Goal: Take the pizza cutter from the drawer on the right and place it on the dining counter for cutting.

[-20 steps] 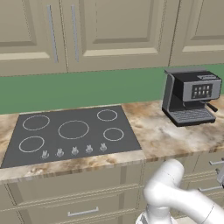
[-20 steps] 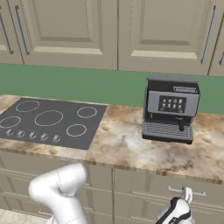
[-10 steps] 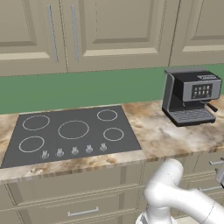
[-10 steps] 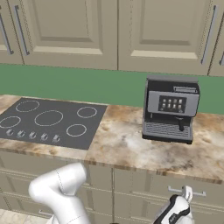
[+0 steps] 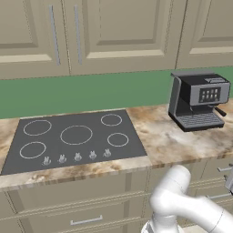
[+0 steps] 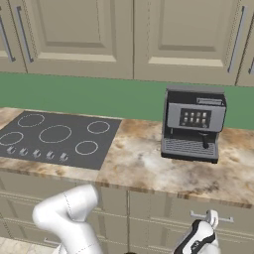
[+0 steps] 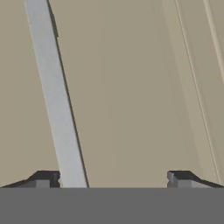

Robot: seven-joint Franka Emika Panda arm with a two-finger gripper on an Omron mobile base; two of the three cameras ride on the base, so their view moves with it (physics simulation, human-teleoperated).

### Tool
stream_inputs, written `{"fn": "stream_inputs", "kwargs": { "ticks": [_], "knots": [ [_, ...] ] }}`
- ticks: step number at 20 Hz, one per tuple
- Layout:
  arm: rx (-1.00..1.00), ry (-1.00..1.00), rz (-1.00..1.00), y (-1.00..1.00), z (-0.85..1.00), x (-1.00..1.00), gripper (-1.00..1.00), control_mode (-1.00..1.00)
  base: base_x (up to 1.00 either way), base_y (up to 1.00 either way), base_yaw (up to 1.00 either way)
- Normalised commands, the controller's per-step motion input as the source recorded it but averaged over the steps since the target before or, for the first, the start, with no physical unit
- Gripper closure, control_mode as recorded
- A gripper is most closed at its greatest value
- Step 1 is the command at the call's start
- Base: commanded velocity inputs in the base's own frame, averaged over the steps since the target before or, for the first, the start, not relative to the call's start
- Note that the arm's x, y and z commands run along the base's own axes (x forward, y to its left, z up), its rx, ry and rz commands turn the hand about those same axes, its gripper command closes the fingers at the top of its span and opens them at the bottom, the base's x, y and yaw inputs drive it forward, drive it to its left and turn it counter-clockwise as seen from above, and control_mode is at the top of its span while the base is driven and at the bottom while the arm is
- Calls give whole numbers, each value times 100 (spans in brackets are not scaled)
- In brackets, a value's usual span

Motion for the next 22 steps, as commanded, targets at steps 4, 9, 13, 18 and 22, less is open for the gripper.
{"fn": "stream_inputs", "kwargs": {
  "ticks": [4, 9, 13, 18, 22],
  "knots": [
    [0, 0, 0, 0, -3, 5, 100, -100, 0, 0, 0],
    [0, 0, 0, 0, 0, 0, 100, -100, 0, 0, 0],
    [0, 0, 0, 0, 0, 0, 100, -100, 0, 0, 0],
    [0, 0, 0, 0, 0, 0, 100, -100, 0, 0, 0],
    [0, 0, 0, 0, 0, -23, 100, -100, 0, 0, 0]
  ]
}}
